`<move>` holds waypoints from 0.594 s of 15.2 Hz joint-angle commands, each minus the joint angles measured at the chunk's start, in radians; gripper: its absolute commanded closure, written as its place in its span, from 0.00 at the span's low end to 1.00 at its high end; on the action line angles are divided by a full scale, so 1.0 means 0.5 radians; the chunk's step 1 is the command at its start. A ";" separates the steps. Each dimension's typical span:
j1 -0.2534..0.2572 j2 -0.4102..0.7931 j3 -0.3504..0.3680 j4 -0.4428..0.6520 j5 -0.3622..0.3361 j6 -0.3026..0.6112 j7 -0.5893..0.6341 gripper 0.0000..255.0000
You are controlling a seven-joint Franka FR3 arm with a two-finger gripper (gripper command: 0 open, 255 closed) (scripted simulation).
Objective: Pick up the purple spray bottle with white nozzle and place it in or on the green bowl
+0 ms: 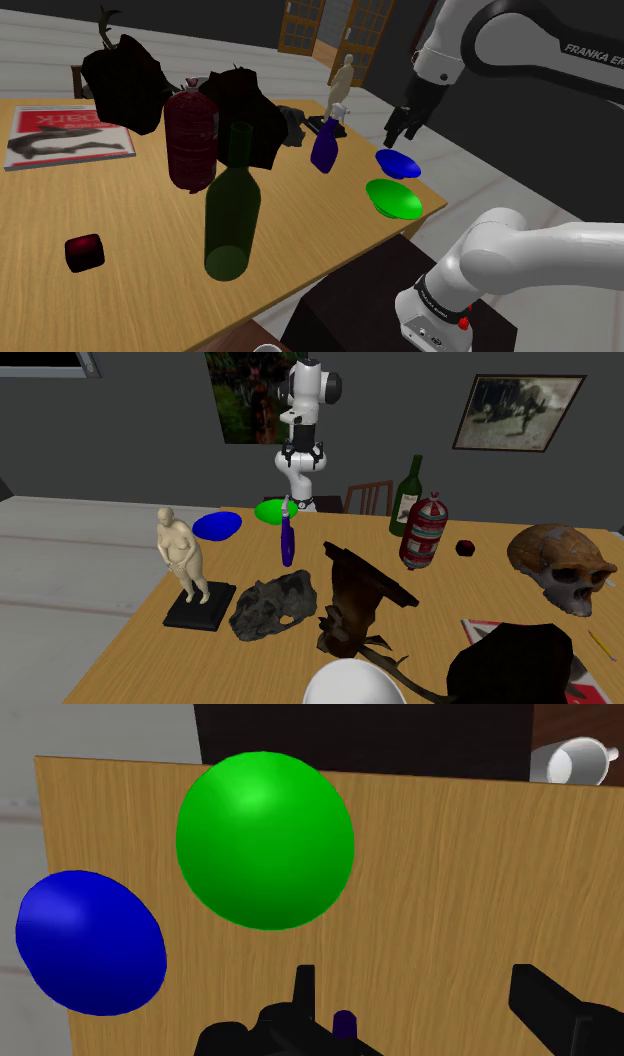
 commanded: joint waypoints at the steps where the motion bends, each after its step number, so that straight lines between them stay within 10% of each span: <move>1: 0.000 0.000 0.000 0.000 0.000 0.000 0.000 0.00; 9: -0.038 0.216 -0.125 -0.306 -0.030 0.868 -0.060 0.00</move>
